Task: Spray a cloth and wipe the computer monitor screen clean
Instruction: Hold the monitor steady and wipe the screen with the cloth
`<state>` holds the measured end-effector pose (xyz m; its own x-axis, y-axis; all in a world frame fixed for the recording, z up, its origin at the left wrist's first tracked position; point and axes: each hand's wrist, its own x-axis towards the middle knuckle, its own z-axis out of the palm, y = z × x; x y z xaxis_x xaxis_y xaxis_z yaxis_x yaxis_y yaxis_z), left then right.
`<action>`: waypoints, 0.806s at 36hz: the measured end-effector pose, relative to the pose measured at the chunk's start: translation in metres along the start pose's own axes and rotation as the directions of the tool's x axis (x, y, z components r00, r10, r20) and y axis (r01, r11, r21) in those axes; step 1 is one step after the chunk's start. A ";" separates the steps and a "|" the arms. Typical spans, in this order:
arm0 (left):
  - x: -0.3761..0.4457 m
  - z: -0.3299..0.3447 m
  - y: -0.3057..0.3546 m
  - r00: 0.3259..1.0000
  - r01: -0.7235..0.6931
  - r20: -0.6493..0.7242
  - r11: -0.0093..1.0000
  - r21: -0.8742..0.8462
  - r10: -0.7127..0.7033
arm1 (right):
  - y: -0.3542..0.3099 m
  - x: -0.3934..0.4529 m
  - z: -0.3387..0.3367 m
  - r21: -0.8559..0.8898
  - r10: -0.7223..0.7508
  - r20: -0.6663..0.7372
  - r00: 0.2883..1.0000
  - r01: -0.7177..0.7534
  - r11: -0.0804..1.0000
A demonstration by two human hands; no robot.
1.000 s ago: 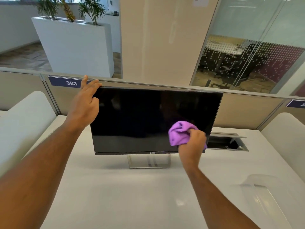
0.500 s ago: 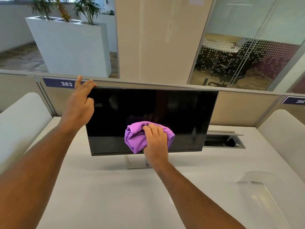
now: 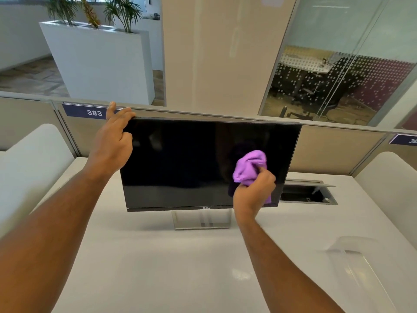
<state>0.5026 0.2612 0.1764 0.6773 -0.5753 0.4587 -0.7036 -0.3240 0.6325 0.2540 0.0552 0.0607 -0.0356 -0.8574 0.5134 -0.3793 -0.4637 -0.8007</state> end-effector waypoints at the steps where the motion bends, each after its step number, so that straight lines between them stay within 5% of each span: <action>1: 0.000 0.000 0.001 1.000 0.000 -0.001 1.000 0.002 0.000 | -0.003 -0.009 0.004 -0.008 -0.098 0.062 0.993 0.099 0.995; 3: 0.000 0.000 0.001 1.000 -0.004 -0.004 1.000 0.002 0.004 | -0.005 -0.031 0.012 -0.037 -0.309 0.201 0.930 0.322 0.946; 6: 0.000 0.000 -0.001 1.000 -0.009 0.003 1.000 0.002 0.009 | 0.002 -0.057 0.021 -0.066 -0.535 0.413 0.738 0.609 0.790; 10: 0.000 0.000 -0.004 1.000 -0.016 0.006 1.000 0.018 0.016 | 0.012 -0.050 0.015 -0.072 -0.615 0.472 0.632 0.723 0.687; 18: 0.002 0.002 -0.010 1.000 -0.030 0.007 1.000 0.001 0.029 | 0.012 0.055 -0.035 -0.208 -0.359 0.172 0.917 0.390 0.897; 22: 0.002 0.004 -0.010 0.999 -0.037 0.000 0.999 0.006 0.037 | 0.003 0.113 -0.057 -0.253 -0.378 0.072 0.923 0.383 0.889; 29: 0.003 0.003 -0.007 0.999 -0.030 0.011 1.000 -0.006 0.030 | 0.051 0.079 -0.063 -0.252 -0.303 0.223 0.927 0.355 0.900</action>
<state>0.5090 0.2597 0.1713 0.6533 -0.5933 0.4703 -0.7223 -0.3021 0.6221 0.1739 -0.0227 0.0797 0.2882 -0.7039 0.6492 -0.5869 -0.6656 -0.4610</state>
